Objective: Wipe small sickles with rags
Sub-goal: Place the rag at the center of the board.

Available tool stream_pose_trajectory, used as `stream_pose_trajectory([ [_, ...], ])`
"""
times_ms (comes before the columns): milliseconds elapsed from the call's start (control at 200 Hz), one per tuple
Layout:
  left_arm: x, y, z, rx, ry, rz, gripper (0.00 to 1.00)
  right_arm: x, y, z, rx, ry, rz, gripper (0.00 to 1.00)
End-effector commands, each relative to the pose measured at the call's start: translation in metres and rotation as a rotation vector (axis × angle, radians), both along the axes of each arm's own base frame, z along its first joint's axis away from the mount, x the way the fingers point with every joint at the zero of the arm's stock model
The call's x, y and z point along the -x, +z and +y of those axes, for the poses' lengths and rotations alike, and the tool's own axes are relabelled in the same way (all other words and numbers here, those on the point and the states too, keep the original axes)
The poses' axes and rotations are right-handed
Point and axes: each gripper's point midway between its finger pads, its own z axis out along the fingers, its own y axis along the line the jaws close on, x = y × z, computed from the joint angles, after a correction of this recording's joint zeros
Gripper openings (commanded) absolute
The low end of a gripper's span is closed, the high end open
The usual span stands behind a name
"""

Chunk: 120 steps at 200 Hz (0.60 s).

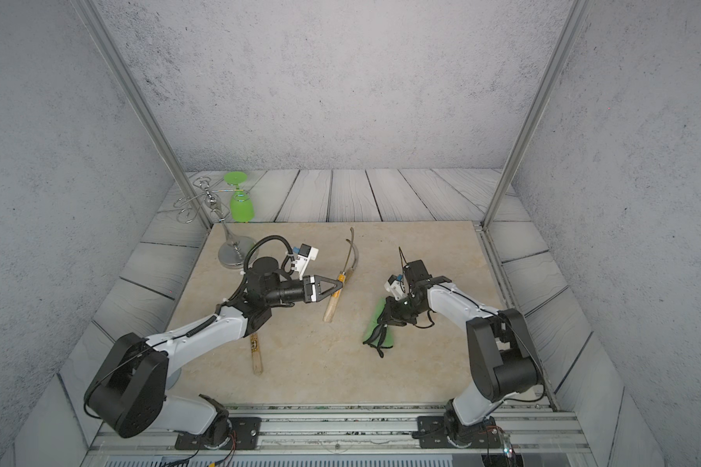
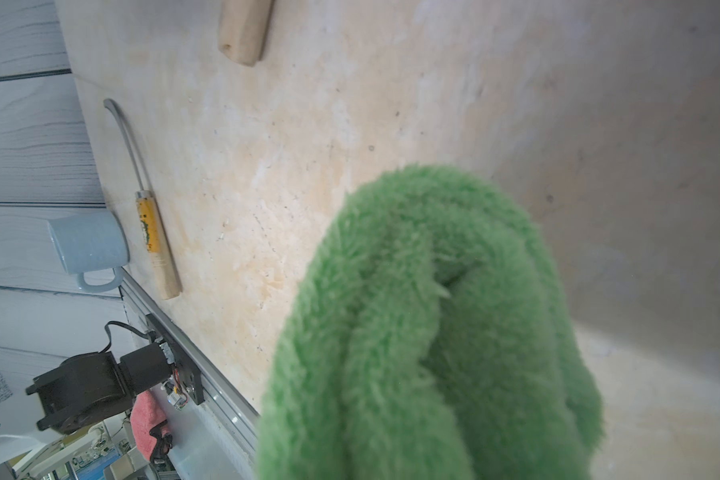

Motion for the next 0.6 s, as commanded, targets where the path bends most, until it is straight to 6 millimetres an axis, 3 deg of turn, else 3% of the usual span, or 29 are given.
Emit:
stream_pose_trajectory([
  [0,0.002,0.01,0.005,0.015,0.002,-0.047,0.0,-0.006,-0.015,-0.008,0.048,-0.007,0.032,0.16],
  [300,0.001,0.008,0.006,0.013,0.007,-0.042,0.0,-0.011,-0.038,-0.029,0.155,-0.04,0.081,0.3],
  [460,0.0,0.008,0.005,0.015,0.007,-0.041,0.0,-0.014,-0.034,-0.031,0.169,-0.041,0.069,0.43],
  [595,-0.001,0.007,0.005,0.016,0.007,-0.036,0.0,-0.018,-0.025,-0.033,0.177,-0.047,0.048,0.49],
])
